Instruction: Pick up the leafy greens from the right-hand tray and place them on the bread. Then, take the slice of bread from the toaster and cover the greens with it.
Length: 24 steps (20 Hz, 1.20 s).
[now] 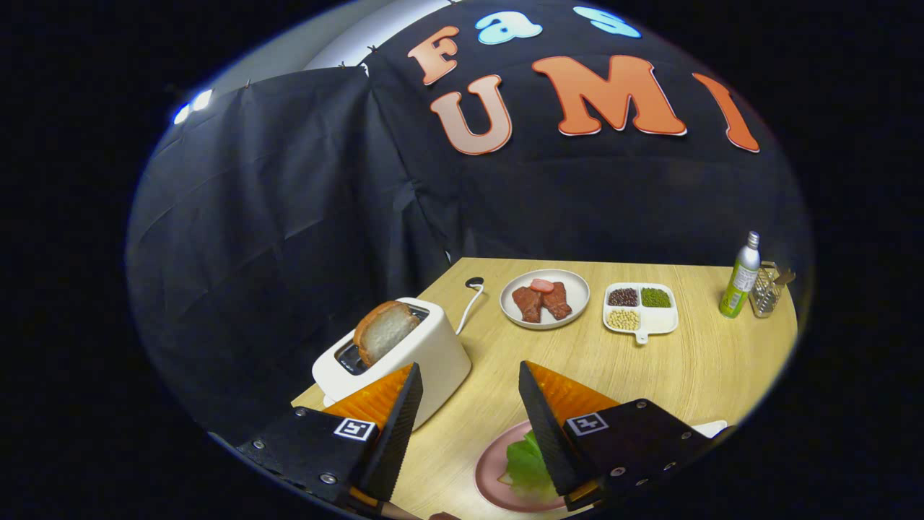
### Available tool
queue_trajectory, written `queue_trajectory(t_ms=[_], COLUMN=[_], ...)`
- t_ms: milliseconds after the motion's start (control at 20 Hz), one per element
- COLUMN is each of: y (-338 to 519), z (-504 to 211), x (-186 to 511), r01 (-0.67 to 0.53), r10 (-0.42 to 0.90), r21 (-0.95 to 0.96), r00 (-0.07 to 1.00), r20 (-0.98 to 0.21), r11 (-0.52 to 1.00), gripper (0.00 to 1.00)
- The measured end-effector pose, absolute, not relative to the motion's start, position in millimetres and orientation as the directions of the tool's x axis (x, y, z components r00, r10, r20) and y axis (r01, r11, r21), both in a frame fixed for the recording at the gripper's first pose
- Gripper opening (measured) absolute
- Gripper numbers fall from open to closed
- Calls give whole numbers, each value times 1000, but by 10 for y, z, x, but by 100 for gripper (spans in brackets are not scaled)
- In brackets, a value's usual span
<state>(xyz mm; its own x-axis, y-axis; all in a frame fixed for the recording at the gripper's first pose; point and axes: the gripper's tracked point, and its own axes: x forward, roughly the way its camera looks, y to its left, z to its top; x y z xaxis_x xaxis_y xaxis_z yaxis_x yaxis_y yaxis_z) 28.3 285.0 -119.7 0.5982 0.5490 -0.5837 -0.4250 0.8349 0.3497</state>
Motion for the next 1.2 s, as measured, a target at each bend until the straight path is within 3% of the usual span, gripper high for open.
queue_trajectory(t_ms=[250, 800, 1000, 1200], y=[3367, 4110, 4215, 4273], z=[-1148, -1336, -1518, -1686], x=[398, 556, 558, 547], r01=[-474, -506, -478, -445], r10=[573, 574, 542, 517], r21=[339, 349, 347, 356], r00=[545, 404, 365, 321], r20=[-612, -712, -757, -793], r11=[813, 789, 807, 822], gripper=[90, 89, 84, 70])
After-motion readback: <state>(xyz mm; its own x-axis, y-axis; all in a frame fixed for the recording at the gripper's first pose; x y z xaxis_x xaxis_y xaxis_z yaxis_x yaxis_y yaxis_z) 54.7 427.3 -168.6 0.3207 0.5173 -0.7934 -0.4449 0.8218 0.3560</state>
